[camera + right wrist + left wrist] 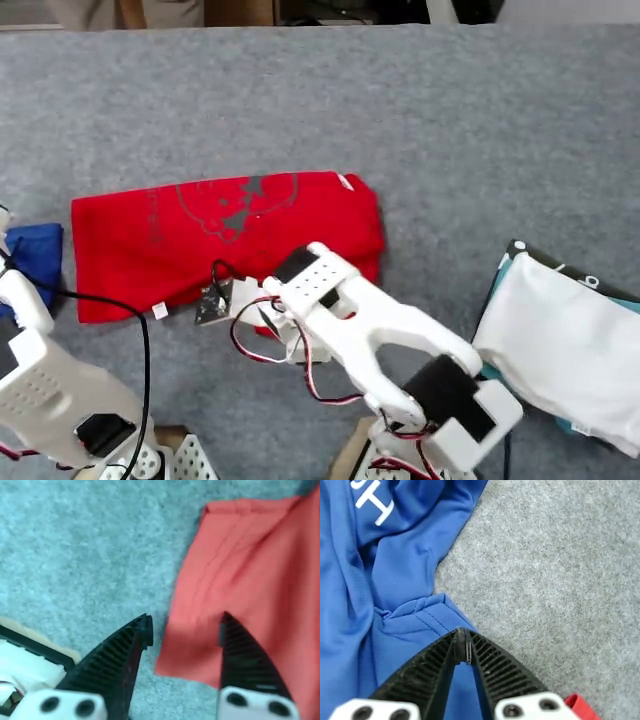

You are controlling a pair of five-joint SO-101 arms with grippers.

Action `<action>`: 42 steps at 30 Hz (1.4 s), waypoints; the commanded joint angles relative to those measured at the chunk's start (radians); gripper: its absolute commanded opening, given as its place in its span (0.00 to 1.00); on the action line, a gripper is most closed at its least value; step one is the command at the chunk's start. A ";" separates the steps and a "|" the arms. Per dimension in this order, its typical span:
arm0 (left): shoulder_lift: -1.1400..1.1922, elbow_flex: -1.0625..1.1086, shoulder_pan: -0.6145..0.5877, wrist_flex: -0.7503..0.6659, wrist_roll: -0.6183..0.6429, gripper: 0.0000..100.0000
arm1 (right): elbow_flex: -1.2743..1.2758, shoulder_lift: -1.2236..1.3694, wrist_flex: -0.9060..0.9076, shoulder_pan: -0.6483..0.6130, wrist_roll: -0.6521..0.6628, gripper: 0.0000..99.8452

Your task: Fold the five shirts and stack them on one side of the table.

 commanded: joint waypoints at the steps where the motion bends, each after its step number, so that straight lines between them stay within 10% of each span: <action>1: -0.004 -0.046 0.005 -0.003 0.003 0.02 | -0.041 0.068 -0.046 -0.010 -0.005 0.23; 18: 0.022 -0.057 0.005 -0.005 0.002 0.02 | -0.107 0.131 -0.014 0.084 -0.011 0.00; 42: 0.048 -0.087 0.003 0.003 0.002 0.02 | -1.521 0.725 0.568 0.220 0.321 0.00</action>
